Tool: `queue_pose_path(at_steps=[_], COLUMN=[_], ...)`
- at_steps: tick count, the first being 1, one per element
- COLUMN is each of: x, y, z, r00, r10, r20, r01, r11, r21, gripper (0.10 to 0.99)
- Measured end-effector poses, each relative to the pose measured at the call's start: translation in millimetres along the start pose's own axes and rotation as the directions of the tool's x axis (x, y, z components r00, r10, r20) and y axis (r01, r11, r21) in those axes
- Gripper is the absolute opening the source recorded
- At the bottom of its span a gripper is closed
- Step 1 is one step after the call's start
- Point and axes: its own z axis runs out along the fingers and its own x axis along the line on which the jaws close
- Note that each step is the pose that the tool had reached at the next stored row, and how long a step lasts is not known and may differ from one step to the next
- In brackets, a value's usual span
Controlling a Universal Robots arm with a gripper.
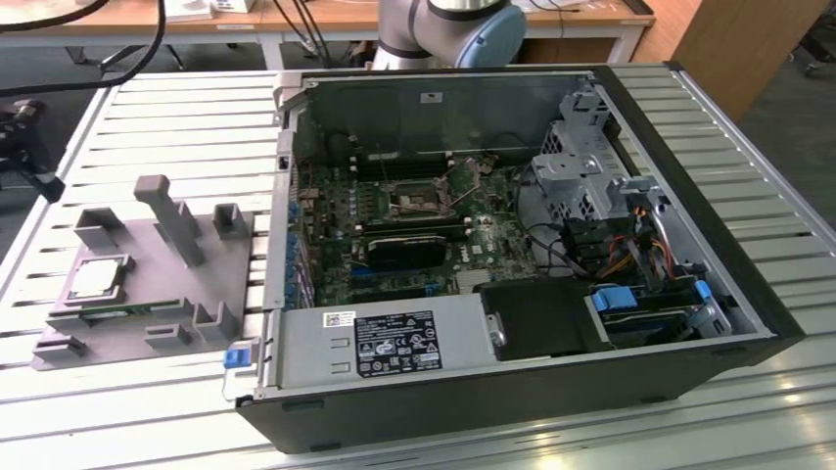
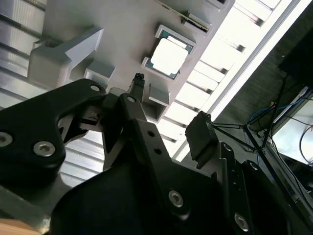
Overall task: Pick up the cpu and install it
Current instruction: 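Pick up the cpu and move it towards the insertion slot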
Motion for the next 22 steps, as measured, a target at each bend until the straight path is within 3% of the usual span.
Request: queue_pose_path(at_steps=[1,2,9,22], x=[0.0,0.2,1.5,1.4], y=[-0.8,-1.5,-3.1,-3.4], z=[1.8,3.5,9.7,17.3], r00=[1.0000,0.9999,0.9993,0.9993], r10=[-0.005,-0.010,-0.037,-0.038], r20=[-0.0003,-0.0005,-0.0017,-0.0018], r01=[0.005,0.010,0.037,0.038], r11=[1.0000,0.9999,0.9993,0.9993], r21=[0.000,0.000,0.000,-0.001], gripper=[0.584,0.647,0.647,0.647])
